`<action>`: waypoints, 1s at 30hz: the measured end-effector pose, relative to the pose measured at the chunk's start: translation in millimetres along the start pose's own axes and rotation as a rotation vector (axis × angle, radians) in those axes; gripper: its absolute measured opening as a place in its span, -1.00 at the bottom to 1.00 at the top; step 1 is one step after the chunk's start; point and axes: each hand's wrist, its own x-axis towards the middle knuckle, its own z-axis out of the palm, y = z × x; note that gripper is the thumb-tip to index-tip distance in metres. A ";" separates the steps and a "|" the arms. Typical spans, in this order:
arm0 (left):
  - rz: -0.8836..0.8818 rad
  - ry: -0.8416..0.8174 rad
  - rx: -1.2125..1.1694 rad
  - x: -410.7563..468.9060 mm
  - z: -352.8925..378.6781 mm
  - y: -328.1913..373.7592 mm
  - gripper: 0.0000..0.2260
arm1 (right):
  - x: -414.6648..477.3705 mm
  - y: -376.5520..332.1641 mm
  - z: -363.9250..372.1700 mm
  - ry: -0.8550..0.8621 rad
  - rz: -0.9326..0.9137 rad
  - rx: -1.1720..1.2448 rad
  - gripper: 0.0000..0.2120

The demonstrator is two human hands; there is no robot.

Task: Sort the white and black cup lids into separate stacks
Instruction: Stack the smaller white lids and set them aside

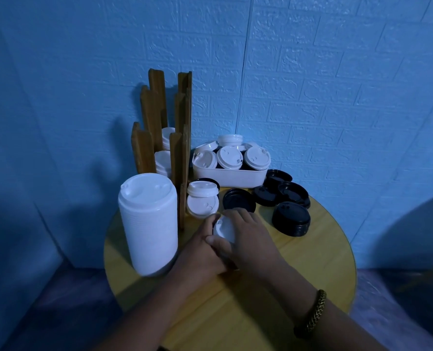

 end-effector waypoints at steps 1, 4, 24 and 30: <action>-0.011 -0.009 0.019 -2.8 -0.6 0.8 -0.23 | 0.7 2.4 -1.5 -0.013 -0.009 0.015 -0.21; 0.009 0.006 0.017 -9.0 -2.4 5.3 -0.43 | 1.1 4.2 -7.9 -0.076 -0.028 0.159 -0.21; 0.036 0.019 -0.184 -2.5 0.4 -8.9 -0.26 | 169.6 47.4 -2.0 -0.248 -0.252 -0.017 -0.64; 0.041 0.025 -0.168 -4.1 -0.2 -8.9 -0.23 | 161.5 52.8 0.5 -0.158 -0.320 0.011 -0.86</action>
